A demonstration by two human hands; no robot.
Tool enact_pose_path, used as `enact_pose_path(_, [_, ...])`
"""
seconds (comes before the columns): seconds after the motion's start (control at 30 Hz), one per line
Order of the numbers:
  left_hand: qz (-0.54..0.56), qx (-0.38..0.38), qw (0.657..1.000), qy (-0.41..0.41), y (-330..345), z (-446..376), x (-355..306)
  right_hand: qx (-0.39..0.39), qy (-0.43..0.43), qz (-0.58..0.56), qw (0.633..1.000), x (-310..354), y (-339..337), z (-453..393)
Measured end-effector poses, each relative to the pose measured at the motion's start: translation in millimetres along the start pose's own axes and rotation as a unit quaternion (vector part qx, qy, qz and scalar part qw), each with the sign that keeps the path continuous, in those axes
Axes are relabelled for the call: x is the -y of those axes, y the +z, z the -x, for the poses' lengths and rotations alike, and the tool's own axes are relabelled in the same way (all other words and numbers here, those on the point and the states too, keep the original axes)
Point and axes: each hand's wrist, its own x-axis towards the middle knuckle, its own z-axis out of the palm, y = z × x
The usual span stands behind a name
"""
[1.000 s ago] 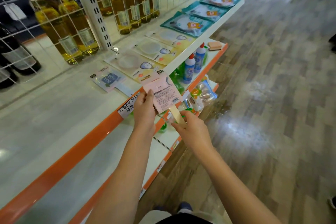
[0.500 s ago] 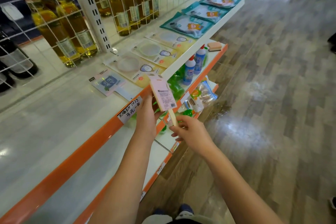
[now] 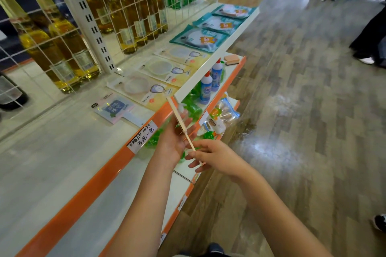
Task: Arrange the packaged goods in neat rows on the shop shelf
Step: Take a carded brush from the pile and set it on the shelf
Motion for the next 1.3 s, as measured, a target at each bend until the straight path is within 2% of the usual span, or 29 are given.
enact_pose_path(0.2, [-0.01,-0.03,0.999,0.0,-1,0,-2,0.001,0.009,0.007,1.0,1,-4,5])
enact_pose_path(0.43, [-0.05,-0.003,0.997,0.057,-5,8,0,-0.02,0.007,0.015,1.0,-1,-7,10])
enact_pose_path(0.6, [-0.072,-0.018,0.995,0.061,-5,17,3,-0.022,0.02,0.019,0.999,-7,-8,15])
enact_pose_path(0.77, [-0.11,-0.028,0.991,0.072,-5,24,-3,-0.059,0.028,0.05,0.997,-6,-18,16])
enact_pose_path(0.87, [-0.123,-0.033,0.989,0.076,-8,26,-12,-0.114,0.017,0.084,0.99,3,-26,11])
enact_pose_path(0.97, [-0.127,-0.038,0.988,0.081,-11,27,-23,-0.163,0.003,0.184,0.969,10,-29,2])
enact_pose_path(1.13, [-0.127,-0.038,0.987,0.089,-19,25,-39,-0.184,0.0,0.361,0.914,16,-27,-24])
enact_pose_path(1.3, [-0.129,-0.031,0.988,0.083,-24,18,-61,-0.202,-0.006,0.453,0.868,31,-23,-49])
